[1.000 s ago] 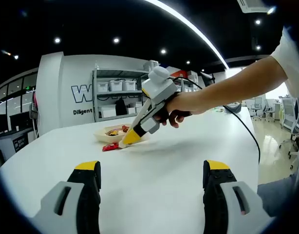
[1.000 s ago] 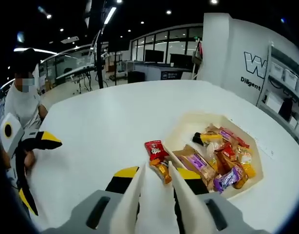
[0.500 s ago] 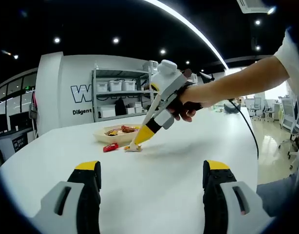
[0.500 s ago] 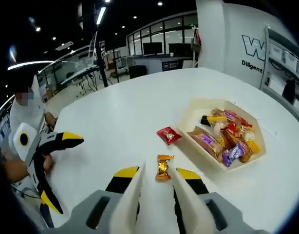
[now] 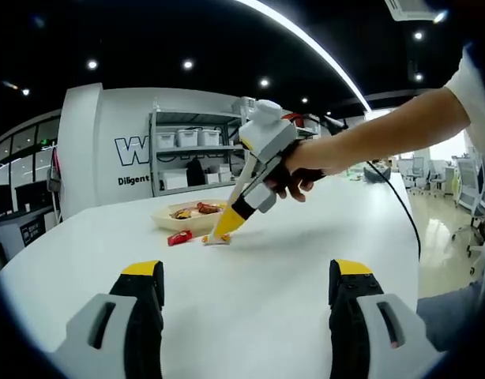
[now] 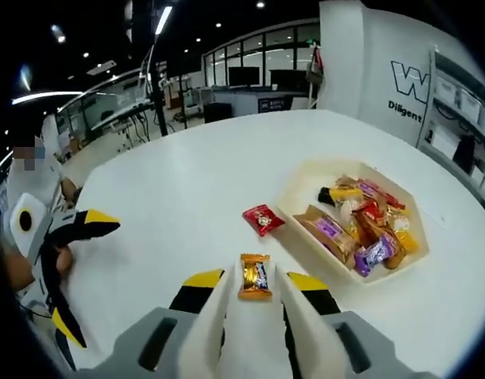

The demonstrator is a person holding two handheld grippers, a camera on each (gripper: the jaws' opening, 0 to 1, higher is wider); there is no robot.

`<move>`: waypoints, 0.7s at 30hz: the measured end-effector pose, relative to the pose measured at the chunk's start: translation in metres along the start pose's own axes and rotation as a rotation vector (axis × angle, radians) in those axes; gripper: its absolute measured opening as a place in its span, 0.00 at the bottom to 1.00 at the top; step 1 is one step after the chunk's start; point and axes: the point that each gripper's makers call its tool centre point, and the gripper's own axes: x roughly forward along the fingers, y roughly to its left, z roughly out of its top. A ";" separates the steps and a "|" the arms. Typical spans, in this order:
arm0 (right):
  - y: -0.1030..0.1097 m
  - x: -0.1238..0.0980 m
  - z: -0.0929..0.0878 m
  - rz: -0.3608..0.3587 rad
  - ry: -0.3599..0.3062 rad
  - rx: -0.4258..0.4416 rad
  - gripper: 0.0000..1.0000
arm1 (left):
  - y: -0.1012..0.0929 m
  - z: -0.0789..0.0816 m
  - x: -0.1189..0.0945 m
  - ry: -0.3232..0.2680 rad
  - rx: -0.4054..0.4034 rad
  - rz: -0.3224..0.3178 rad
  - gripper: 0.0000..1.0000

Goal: Place the target food into the container with the food tongs after gripping and lifting it, then release it inside without dropping or visibly crushing the food.

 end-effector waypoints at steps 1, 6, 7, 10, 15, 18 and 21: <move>0.000 0.001 -0.002 0.000 0.006 -0.002 0.21 | 0.000 0.000 0.000 0.000 0.001 0.000 0.85; -0.007 -0.003 -0.007 -0.024 0.028 -0.026 0.14 | -0.003 0.001 -0.001 -0.001 0.004 -0.002 0.84; -0.009 -0.003 -0.007 -0.035 0.027 -0.023 0.12 | -0.004 0.001 -0.001 -0.002 0.004 -0.002 0.84; -0.005 -0.005 -0.007 -0.036 0.009 0.010 0.12 | -0.003 0.002 -0.001 -0.003 0.003 0.000 0.84; -0.003 -0.014 0.000 -0.034 -0.030 0.026 0.12 | -0.001 0.001 0.000 -0.003 0.002 0.000 0.84; -0.007 -0.031 0.018 -0.030 -0.096 0.070 0.13 | -0.002 0.002 -0.001 -0.006 0.003 -0.001 0.85; -0.023 -0.048 0.031 -0.068 -0.128 0.068 0.13 | -0.002 0.003 -0.001 -0.009 0.005 -0.002 0.85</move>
